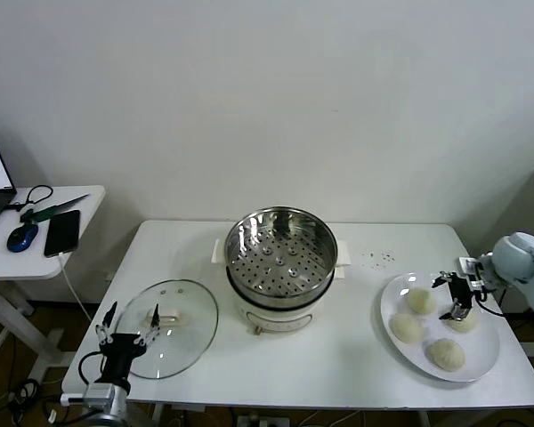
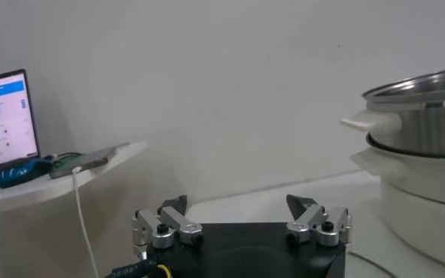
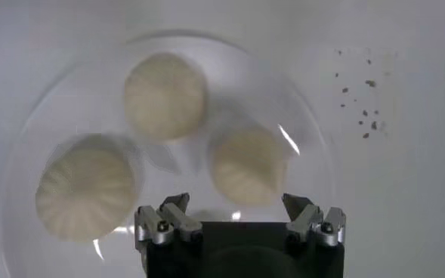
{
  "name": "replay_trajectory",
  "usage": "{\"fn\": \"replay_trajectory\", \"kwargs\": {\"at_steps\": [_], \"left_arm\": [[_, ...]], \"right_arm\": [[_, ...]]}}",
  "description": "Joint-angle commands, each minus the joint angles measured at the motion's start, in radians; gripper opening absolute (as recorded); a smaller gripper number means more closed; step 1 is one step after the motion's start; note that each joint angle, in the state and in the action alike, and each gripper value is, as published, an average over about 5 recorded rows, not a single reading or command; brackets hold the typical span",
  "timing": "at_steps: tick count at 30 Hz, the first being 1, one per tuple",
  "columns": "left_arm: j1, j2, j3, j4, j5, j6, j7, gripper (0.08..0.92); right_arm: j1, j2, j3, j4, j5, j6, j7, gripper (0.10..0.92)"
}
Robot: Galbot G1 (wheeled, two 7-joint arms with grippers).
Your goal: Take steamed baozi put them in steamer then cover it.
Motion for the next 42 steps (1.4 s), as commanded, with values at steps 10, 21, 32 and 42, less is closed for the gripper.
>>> {"fn": "replay_trajectory", "kwargs": {"at_steps": [10,21,32,42], "left_arm": [[0.002,-0.001,-0.002,0.011,0.001,0.0,0.001,0.823],[0.002,-0.001,-0.007,0.018,0.001,0.0,0.001,0.823],[0.007,-0.002,-0.004,0.02,0.002,-0.001,0.001,0.823],[0.014,0.001,-0.001,0.01,0.004,0.001,0.002,0.823]], "right_arm": [[0.091,0.113,-0.118,-0.095,-0.027,-0.002,-0.015,0.823],[0.087,0.127,-0.118,-0.12,-0.056,0.015,-0.03,0.739],[0.111,0.108,-0.134,-0.106,-0.045,0.034,-0.039,0.677],[0.526,0.167,-0.446,-0.041,0.098,0.204,-0.083,0.679]]}}
